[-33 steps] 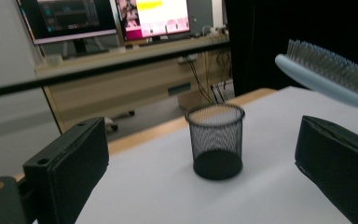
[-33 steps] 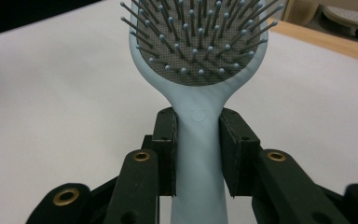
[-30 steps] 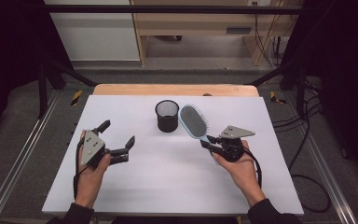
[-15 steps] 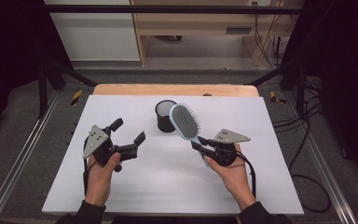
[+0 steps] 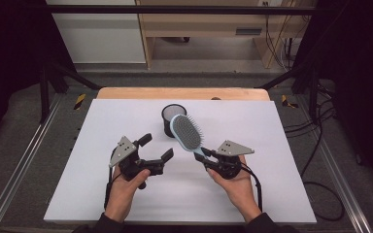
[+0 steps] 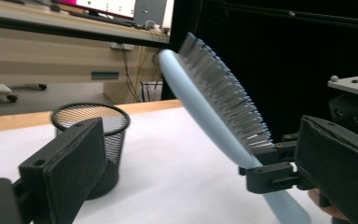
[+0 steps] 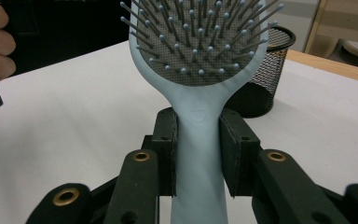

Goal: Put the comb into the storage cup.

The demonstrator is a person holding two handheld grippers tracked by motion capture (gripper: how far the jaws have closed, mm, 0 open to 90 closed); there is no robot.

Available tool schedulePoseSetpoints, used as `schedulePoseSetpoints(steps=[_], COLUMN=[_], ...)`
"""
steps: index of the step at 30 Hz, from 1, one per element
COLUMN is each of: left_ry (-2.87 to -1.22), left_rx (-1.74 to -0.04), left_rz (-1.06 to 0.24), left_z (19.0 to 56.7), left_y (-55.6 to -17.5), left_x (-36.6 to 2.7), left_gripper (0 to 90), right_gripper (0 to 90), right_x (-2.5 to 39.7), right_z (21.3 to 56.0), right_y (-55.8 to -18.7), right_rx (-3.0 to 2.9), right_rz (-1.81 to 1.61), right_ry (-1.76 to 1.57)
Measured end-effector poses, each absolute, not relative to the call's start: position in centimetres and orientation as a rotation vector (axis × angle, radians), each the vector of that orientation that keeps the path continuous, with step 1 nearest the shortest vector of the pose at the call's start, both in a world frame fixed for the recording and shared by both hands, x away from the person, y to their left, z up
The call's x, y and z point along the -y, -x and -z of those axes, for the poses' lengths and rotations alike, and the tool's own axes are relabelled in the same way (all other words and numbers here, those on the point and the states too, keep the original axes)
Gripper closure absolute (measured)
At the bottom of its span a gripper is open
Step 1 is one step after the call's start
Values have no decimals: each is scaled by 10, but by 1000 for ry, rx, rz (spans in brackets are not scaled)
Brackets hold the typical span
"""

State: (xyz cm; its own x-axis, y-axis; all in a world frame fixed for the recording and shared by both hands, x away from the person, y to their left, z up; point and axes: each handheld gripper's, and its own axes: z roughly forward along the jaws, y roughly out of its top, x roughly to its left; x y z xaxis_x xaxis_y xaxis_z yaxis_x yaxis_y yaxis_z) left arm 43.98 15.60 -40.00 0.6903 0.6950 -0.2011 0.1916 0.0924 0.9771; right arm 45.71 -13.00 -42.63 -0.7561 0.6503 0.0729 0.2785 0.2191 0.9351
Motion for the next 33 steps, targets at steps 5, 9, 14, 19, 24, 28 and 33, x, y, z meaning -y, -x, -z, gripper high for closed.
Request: schedulePoseSetpoints(steps=[5, 9, 14, 19, 24, 28, 33], left_ry=[-1469, -1459, -1449, -1445, -1441, -1428, -1421], left_rx=[-768, -777, -775, -794, -799, -809, -815], left_rz=[-404, -378, -366, -355, -353, -347, -346], left_z=[401, 402, 401, 400, 400, 400, 399], left_y=[-438, -437, -436, -437, -437, -437, -437], left_x=[-148, -144, -145, -148, -149, -149, -151], left_gripper=[21, 22, 22, 23, 24, 25, 25], right_gripper=[698, 698, 698, 697, 698, 698, 698], right_x=[121, 115, 110, 107, 102, 97, 93], right_z=[428, 427, 425, 425, 425, 425, 425], right_y=[-454, -451, -448, -446, -443, -440, -438], right_rx=[-2155, -2152, -2164, -2171, -2177, -2184, -2195], right_rz=[-1569, -1582, -1581, -1579, -1580, -1580, -1571], right_ry=[-876, -860, -827, -803, -775, -755, -729])
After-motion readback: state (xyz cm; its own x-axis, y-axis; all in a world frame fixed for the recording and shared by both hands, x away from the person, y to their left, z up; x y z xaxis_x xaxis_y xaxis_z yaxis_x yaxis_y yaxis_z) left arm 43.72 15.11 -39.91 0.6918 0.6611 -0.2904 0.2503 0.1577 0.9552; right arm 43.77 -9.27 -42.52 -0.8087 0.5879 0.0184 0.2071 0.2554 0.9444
